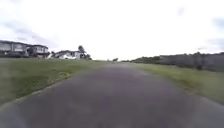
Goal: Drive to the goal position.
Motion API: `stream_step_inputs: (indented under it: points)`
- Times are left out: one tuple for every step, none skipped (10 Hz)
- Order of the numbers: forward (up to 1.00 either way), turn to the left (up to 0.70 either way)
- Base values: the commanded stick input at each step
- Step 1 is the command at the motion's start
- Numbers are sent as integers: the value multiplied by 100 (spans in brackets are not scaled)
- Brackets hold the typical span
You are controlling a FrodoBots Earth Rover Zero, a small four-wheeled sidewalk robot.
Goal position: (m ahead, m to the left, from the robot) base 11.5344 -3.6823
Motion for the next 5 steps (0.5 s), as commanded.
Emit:
stream_step_inputs:
  points:
    - [70, -13]
    - [70, -5]
    - [70, 0]
    - [70, 0]
    - [70, 0]
